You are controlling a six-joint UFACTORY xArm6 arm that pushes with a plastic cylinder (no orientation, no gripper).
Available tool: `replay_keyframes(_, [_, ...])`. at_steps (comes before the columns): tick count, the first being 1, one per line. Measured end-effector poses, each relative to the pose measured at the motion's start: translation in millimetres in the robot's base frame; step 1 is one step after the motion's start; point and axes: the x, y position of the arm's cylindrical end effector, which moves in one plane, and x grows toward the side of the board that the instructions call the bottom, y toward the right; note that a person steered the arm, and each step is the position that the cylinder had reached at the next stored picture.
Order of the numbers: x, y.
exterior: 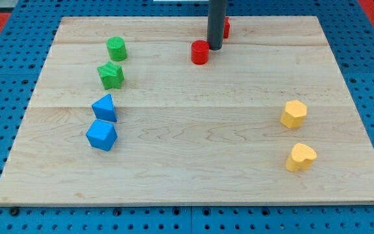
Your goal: Move the red star diagonally to the top right side of the red circle
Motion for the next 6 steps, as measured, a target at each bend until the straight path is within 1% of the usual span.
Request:
replay_keyframes(1, [0,0])
replay_keyframes(2, [0,-18])
replay_keyframes(3, [-19,-33])
replay_keyframes(4, [-49,-50])
replay_keyframes(5, [-72,-46])
replay_keyframes(6, [-68,6])
